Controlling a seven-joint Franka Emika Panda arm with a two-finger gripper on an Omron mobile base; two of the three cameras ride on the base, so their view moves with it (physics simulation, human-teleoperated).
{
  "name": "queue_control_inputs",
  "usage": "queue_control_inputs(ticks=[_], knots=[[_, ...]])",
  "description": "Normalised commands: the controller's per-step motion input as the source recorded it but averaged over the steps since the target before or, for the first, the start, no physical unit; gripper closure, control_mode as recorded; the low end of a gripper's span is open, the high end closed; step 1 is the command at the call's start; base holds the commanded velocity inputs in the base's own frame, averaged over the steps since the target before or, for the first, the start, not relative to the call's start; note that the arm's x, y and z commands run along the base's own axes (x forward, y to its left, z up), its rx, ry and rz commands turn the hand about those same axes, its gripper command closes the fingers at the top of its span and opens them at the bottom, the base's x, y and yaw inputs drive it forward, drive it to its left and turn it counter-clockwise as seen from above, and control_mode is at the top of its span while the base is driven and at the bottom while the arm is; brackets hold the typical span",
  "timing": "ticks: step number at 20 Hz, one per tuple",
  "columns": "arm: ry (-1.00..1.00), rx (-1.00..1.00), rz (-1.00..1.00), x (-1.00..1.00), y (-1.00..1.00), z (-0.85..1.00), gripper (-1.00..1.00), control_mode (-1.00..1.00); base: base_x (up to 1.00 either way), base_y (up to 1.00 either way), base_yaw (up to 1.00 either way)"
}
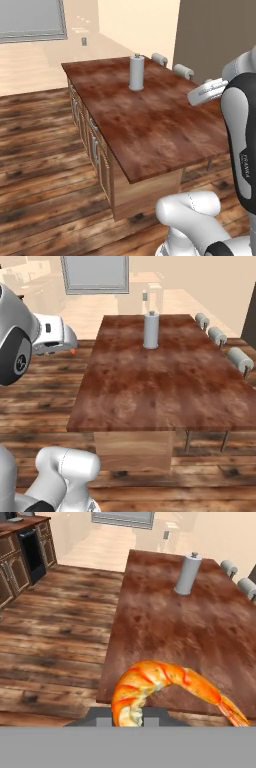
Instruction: Open the fridge, remove the kiwi, onion, and shrimp, and place them on any counter.
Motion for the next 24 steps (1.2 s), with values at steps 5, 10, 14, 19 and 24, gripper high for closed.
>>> queue_control_inputs(ticks=[5, 10, 14, 19, 24], knots=[[0.00, 0.00, 0.00, 0.00, 0.00, 0.00, 1.00, 1.00, 0.08, -0.02, 0.00], [0.00, 0.00, 0.00, 0.00, 0.00, 0.00, 1.00, 1.00, 0.21, 0.00, 0.00], [0.00, 0.00, 0.00, 0.00, 0.00, 0.00, 1.00, 1.00, 0.24, 0.00, 0.00], [0.18, 0.00, 0.00, 0.18, 0.00, -0.27, 1.00, -1.00, 0.11, 0.00, 0.00], [0.29, 0.00, 0.00, 0.42, 0.00, -0.55, 1.00, -1.00, 0.00, 0.00, 0.00]])
